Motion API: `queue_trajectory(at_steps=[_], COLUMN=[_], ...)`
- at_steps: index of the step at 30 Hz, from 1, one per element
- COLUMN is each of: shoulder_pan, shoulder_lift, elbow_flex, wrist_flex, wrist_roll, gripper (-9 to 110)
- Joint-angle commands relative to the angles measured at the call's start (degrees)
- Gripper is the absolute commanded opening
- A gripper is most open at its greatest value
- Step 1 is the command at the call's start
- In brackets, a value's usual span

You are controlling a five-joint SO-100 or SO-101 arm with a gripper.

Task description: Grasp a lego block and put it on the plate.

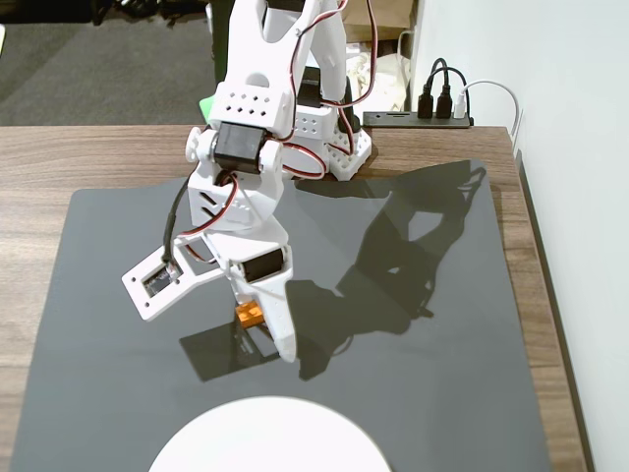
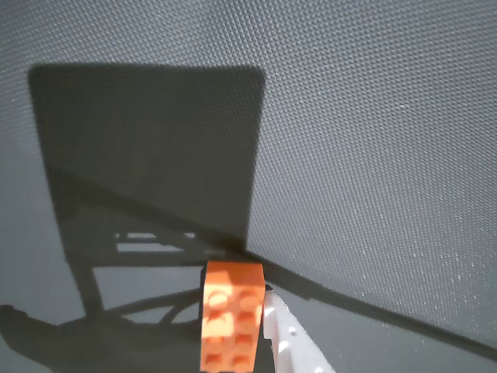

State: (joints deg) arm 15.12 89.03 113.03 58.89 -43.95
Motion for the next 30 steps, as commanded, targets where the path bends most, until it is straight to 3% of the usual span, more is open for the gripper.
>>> queue_trajectory(at_steps=[1,12,22,30], shoulder_pan=[-0.62,-1.93,-2.2,-2.11], shoulder_lift=[0.35,0.26,0.0,0.0], elbow_flex=[-0.09,0.79,1.05,1.41], wrist_flex=[-0.62,0.26,0.44,-0.18], wrist_roll=[0.35,-0.97,-1.67,-1.67], gripper=[46,43,24,16])
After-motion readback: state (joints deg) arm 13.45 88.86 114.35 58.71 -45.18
